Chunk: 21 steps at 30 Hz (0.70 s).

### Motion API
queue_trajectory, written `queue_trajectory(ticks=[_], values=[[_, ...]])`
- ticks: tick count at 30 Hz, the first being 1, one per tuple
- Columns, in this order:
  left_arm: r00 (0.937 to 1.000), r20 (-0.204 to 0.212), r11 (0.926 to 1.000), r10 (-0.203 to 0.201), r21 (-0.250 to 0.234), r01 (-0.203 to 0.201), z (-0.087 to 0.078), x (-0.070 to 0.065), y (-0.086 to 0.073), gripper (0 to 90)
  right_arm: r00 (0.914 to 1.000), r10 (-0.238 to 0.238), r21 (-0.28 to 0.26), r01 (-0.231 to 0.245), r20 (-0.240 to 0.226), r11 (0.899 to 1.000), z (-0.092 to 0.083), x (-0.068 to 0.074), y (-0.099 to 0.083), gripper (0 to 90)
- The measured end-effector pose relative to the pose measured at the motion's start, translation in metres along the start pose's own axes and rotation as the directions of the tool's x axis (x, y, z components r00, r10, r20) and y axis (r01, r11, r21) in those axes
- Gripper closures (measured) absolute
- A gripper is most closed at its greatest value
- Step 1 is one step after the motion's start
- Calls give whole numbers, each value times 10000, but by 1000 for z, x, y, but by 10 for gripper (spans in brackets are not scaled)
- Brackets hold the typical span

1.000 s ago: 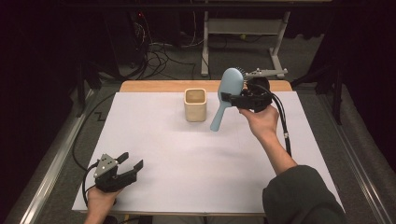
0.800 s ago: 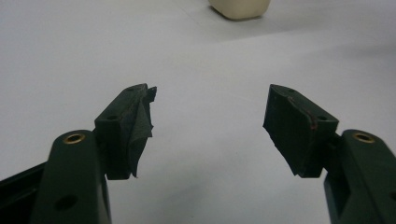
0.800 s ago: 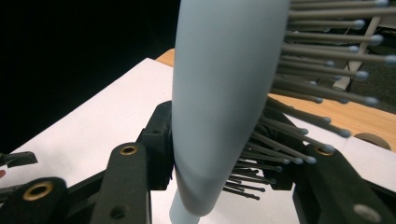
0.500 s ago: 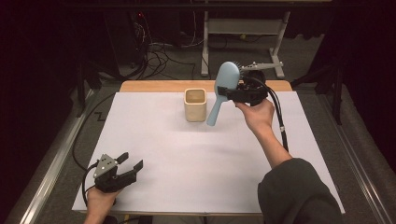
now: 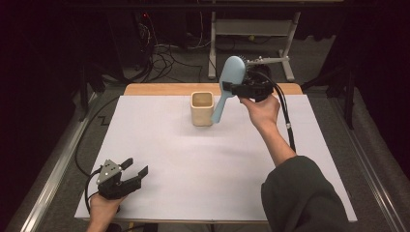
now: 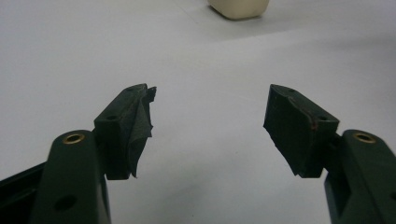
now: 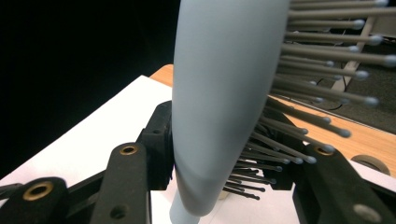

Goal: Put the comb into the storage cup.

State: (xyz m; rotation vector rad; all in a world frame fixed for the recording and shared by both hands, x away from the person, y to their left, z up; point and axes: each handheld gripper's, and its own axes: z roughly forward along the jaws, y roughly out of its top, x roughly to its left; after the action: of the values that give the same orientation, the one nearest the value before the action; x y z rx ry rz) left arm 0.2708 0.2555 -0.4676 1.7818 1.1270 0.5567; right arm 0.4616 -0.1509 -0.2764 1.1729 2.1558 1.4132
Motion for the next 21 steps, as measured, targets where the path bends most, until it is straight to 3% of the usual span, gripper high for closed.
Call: queue_trajectory(ticks=[21], values=[[9999,7,9999,-116,-24,116,0,1,0,322,9996,-27,-117,31,293,9999,11,0,19,542]])
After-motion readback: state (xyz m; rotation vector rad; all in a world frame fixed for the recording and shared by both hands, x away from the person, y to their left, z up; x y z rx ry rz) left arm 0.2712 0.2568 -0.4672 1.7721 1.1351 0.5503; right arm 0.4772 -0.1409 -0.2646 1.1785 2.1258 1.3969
